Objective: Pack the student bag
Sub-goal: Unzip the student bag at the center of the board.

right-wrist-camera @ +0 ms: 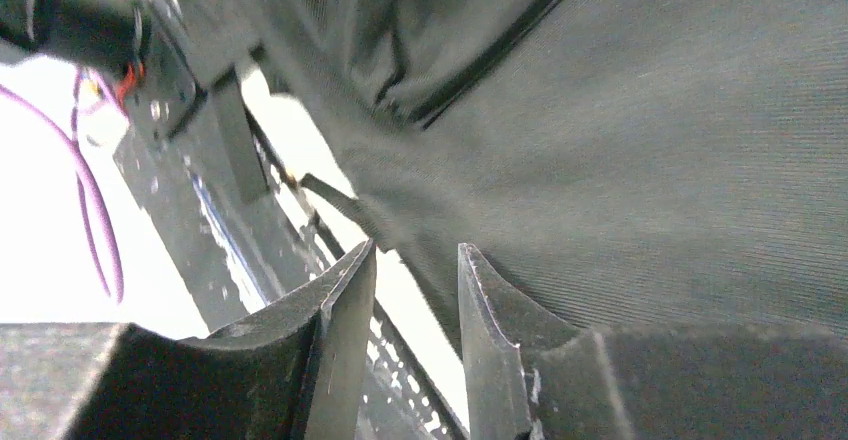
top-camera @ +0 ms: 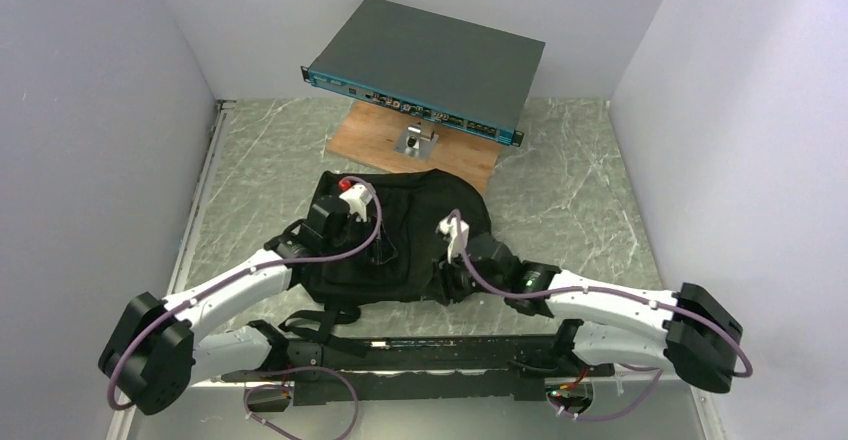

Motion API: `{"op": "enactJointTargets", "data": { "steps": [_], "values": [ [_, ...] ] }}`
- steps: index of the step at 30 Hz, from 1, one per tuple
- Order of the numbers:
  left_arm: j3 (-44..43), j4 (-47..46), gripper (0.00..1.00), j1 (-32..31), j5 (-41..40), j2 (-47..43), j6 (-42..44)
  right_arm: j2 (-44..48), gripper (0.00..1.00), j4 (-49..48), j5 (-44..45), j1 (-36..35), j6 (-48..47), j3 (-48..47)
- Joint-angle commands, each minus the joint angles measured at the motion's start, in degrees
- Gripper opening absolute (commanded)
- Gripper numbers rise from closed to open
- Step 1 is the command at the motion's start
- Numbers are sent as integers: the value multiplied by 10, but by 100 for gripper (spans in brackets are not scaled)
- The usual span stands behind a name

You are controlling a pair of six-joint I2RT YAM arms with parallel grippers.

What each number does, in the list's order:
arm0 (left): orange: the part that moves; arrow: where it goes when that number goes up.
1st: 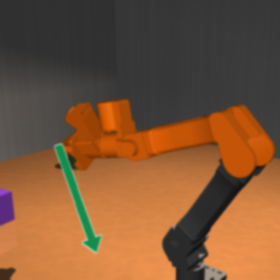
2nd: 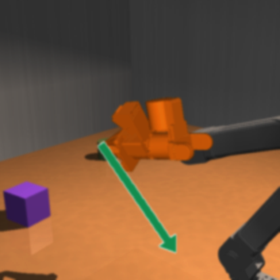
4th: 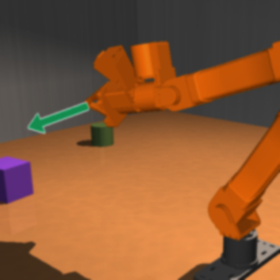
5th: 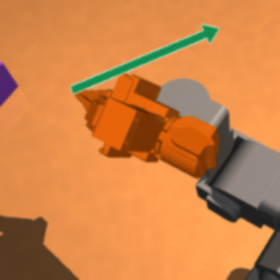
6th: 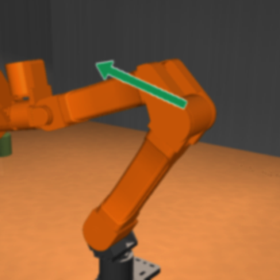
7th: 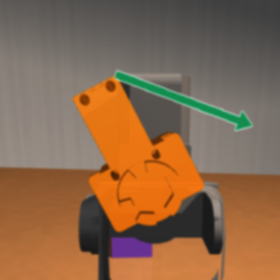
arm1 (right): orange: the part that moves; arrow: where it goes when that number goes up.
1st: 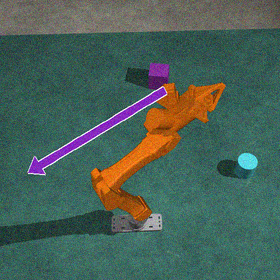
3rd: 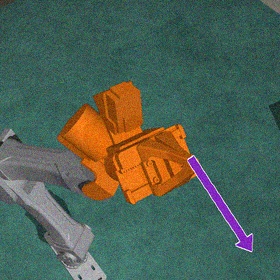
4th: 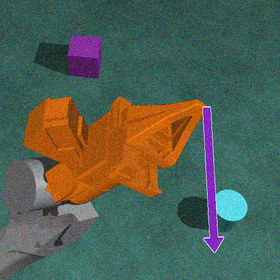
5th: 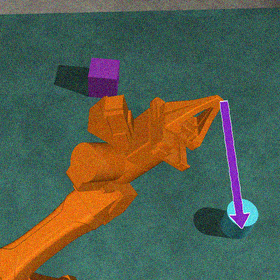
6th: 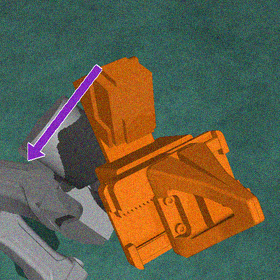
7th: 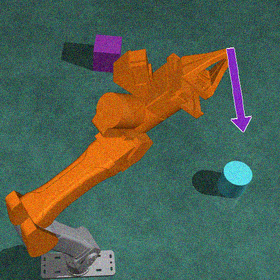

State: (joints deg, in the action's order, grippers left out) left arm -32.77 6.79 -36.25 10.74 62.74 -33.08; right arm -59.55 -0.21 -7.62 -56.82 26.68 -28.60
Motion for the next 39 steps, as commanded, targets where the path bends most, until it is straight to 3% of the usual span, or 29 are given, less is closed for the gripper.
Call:
{"op": "enactJointTargets", "data": {
  "steps": [1, 6, 12, 15, 18, 21, 28, 33, 39],
  "values": [
    [-30, -21, 57, 0, 83, 31, 19, -34, 37, -108, -32, -66, 10, 38],
    [-22, -3, 65, 8, 10, -36, 9, -56, 33, -141, 30, -91, 15, 62],
    [-16, 72, 79, 23, -164, -130, -23, -21, 36, -78, 133, -90, -18, -44],
    [1, 89, 84, 28, -206, -167, -34, -31, 51, -82, 201, -89, -27, -97],
    [14, 100, 89, 33, -205, -197, -51, -86, 71, -35, 357, -82, 42, -164],
    [10, 124, 91, 33, -211, -217, -63, -187, 78, 70, 420, -66, 123, -286],
    [7, 180, 90, 34, -262, -285, -63, -385, 78, 200, 486, -66, 136, -483],
    [24, 208, 87, 34, -269, -338, -75, -450, 72, 239, 556, -66, 132, -533],
    [47, 201, 86, 35, -270, -367, -79, -506, 67, 248, 543, -43, 110, -559]
  ]
}}
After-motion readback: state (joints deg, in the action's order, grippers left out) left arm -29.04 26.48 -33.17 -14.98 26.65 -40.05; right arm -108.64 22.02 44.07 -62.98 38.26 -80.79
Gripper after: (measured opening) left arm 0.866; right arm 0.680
